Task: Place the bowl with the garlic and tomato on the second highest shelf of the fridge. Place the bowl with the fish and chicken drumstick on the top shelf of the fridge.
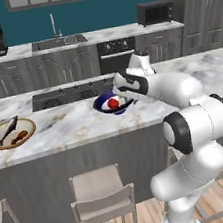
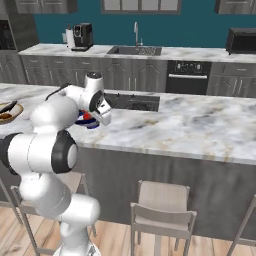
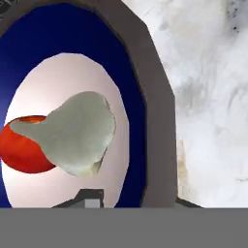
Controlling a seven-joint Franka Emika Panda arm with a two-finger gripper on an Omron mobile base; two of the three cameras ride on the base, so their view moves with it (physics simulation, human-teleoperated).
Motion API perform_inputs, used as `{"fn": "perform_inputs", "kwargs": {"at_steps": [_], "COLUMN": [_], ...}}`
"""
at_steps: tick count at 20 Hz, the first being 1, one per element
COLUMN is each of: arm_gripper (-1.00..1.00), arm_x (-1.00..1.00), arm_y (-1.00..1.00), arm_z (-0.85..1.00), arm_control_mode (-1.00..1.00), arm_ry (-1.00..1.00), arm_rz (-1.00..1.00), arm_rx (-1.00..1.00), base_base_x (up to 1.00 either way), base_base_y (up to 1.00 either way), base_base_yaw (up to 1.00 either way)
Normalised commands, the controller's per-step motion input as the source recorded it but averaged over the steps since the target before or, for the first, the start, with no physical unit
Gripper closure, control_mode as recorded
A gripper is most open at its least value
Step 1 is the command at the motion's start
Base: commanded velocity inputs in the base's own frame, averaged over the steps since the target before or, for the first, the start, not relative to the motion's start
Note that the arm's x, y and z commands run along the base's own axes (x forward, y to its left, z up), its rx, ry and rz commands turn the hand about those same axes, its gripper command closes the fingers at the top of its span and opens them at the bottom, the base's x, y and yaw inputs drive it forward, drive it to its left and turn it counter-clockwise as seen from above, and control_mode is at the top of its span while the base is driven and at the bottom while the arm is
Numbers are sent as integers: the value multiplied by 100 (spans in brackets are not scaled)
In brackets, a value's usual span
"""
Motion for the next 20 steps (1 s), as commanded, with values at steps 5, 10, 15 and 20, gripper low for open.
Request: {"fn": "perform_inputs", "kwargs": {"at_steps": [5, 10, 15, 20], "arm_gripper": [100, 100, 100, 100], "arm_x": [-100, -100, -100, -100], "arm_y": [-13, -1, -24, -35], "arm_z": [100, 100, 77, 18], "arm_control_mode": [-100, -100, -100, -100], "arm_ry": [-24, -10, 0, 12], "arm_rz": [-2, -7, -20, -16], "arm_rx": [6, 20, 49, 37], "base_base_x": [0, 0, 0, 0], "base_base_y": [0, 0, 0, 0], "base_base_yaw": [0, 0, 0, 0]}}
